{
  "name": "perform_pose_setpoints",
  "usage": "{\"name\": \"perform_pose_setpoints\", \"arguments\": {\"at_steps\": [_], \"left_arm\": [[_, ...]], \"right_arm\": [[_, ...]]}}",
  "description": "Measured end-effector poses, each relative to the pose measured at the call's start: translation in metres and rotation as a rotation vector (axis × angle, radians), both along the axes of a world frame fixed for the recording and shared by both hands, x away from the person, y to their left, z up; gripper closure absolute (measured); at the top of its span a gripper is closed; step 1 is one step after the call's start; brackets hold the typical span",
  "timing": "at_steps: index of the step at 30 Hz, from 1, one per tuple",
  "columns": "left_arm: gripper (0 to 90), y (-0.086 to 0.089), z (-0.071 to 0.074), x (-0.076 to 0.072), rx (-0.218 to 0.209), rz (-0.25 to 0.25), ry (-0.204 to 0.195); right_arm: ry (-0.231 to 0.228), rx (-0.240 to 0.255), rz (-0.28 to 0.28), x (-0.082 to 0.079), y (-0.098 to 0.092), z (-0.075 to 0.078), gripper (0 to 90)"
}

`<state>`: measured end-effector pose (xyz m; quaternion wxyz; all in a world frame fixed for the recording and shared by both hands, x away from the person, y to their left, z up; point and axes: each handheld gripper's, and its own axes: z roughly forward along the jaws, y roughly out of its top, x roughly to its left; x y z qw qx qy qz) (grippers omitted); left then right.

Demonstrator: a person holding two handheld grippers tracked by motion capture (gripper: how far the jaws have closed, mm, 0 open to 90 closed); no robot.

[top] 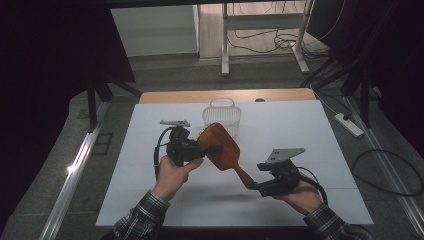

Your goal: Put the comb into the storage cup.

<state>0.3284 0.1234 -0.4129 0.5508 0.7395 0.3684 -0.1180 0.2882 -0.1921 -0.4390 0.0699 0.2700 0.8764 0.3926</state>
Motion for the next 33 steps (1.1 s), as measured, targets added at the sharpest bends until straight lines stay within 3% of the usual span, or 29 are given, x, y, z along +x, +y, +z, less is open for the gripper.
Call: {"name": "perform_pose_setpoints", "arguments": {"at_steps": [12,20,27,33], "left_arm": [[53.2,0.01,0.005,0.006,0.023,0.036,-0.018],[53.2,0.017,0.008,0.013,0.033,0.065,-0.019],[53.1,0.023,0.011,0.018,0.038,0.089,-0.024],[53.1,0.028,0.012,0.021,0.037,0.11,-0.028]], "right_arm": [[0.015,-0.021,-0.013,0.002,-0.012,-0.001,16.4],[0.034,-0.005,-0.028,0.003,-0.023,-0.002,7.9],[0.02,-0.008,-0.051,0.002,-0.032,-0.004,0.1],[-0.001,-0.006,-0.07,-0.001,-0.042,-0.003,0.0]]}}
